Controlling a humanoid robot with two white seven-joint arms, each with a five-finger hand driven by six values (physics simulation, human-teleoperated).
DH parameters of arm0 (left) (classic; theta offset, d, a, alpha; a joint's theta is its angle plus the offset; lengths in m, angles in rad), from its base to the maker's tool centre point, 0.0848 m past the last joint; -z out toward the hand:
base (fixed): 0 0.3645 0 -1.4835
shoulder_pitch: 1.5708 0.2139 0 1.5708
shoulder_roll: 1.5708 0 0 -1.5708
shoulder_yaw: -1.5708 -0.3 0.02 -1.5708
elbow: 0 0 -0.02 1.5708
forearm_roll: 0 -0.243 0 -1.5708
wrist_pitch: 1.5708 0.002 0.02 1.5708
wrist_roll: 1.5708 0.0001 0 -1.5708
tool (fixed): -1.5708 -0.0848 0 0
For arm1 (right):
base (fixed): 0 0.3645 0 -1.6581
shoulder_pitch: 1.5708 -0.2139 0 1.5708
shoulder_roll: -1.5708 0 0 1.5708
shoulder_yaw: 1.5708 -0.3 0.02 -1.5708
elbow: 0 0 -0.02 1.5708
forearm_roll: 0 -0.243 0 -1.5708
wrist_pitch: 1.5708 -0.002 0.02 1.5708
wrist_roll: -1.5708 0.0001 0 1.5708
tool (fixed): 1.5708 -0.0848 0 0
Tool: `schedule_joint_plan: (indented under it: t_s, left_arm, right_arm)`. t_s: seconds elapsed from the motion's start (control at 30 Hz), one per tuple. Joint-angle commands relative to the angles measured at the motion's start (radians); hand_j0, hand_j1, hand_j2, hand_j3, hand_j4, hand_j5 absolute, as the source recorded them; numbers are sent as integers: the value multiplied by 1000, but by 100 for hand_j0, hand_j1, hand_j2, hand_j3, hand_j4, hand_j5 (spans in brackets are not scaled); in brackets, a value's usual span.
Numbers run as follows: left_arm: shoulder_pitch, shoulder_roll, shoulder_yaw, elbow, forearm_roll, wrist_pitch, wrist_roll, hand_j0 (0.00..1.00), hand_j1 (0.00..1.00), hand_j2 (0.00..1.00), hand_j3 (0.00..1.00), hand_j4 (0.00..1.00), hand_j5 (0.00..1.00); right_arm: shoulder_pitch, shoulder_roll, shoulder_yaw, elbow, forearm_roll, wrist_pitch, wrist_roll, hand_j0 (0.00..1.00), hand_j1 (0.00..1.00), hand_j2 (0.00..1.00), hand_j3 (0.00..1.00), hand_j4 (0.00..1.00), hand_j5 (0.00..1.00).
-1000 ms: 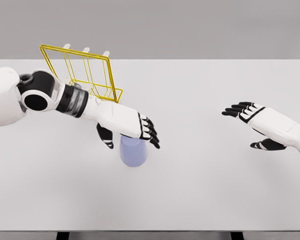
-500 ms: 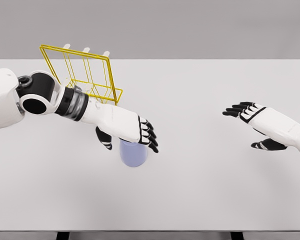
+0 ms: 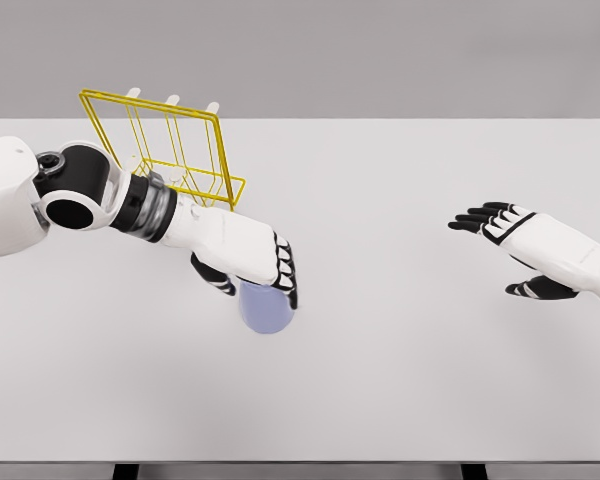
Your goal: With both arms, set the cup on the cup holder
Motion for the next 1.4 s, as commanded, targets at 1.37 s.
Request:
schedule_joint_plan:
  t_s: [1.37]
  left_arm:
    - [-5, 212, 239, -141, 114, 2, 0, 52, 52, 52, 52, 52, 52]
  right_arm:
    - [0, 2, 7, 0, -7, 3, -1, 100, 100, 100, 100, 100, 100]
